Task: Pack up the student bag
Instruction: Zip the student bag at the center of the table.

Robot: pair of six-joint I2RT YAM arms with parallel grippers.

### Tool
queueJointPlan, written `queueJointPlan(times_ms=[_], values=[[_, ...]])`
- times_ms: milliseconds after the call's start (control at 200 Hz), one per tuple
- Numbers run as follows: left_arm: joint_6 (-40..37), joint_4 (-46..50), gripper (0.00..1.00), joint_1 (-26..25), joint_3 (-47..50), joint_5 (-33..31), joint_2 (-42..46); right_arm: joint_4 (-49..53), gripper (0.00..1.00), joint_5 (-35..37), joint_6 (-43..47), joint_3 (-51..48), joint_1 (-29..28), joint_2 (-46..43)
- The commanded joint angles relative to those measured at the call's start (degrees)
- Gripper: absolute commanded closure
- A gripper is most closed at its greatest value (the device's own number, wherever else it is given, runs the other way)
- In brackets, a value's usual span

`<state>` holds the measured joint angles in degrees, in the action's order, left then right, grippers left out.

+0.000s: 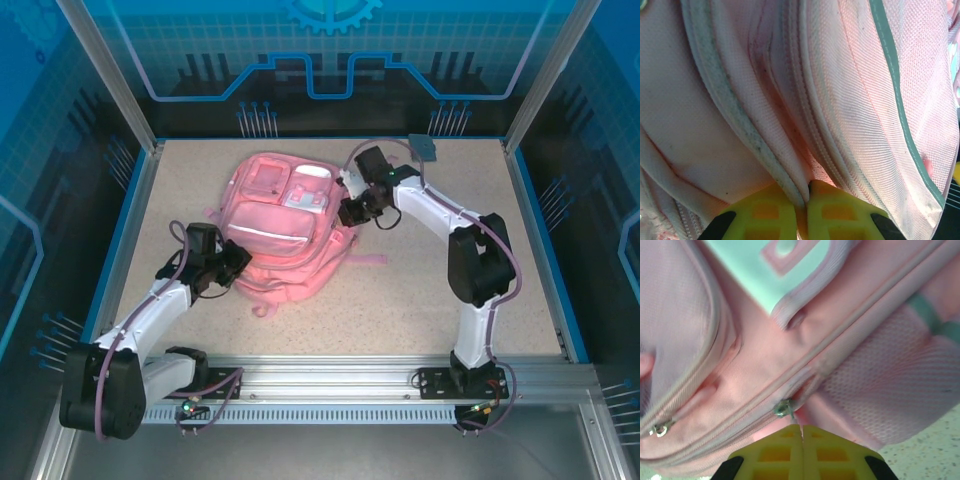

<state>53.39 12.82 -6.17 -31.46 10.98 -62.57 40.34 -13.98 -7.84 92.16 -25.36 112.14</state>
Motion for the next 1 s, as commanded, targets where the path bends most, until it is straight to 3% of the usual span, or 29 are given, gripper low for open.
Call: queueJointPlan(times_ms=[0, 165, 275, 385, 510, 650, 790, 990], values=[[-4.3, 5.8, 1.0, 0.5, -1.0, -2.3, 0.2, 4.5, 0.97, 5.2, -3.2, 5.2, 2.6, 2.9], [-4.9, 3.8, 1.0, 0.5, -1.4, 0.8, -0.2, 4.0, 0.99, 6.4, -3.9, 6.2, 2.5, 2.8], [-5.1, 3.1, 1.0, 0.5, -2.0, 2.5, -0.4, 2.5, 0.94, 5.7, -3.6, 3.1, 1.8, -0.2], [-5.3, 1.3, 0.95, 0.4, -2.7, 5.5, -0.6, 0.3, 0.72, 2.3, -4.1, -1.2, 0.5, -4.4], [-4.9, -1.6, 0.91, -0.4, -3.2, 9.4, -1.5, -5.4, 0.48, -6.3, -7.0, -6.9, -1.1, -8.3], [-5.0, -2.8, 0.87, -2.7, -4.6, 10.5, -3.6, -12.6, 0.35, -13.3, -10.4, -10.4, -3.4, -8.4], [-5.9, -2.9, 0.82, -4.9, -6.3, 11.0, -5.9, -12.5, 0.27, -10.7, -9.3, -8.1, -5.4, -5.2], [-7.7, -0.1, 0.72, -5.2, -7.6, 8.1, -6.8, -14.1, 0.06, -7.3, -10.4, -5.7, -5.1, -2.2]])
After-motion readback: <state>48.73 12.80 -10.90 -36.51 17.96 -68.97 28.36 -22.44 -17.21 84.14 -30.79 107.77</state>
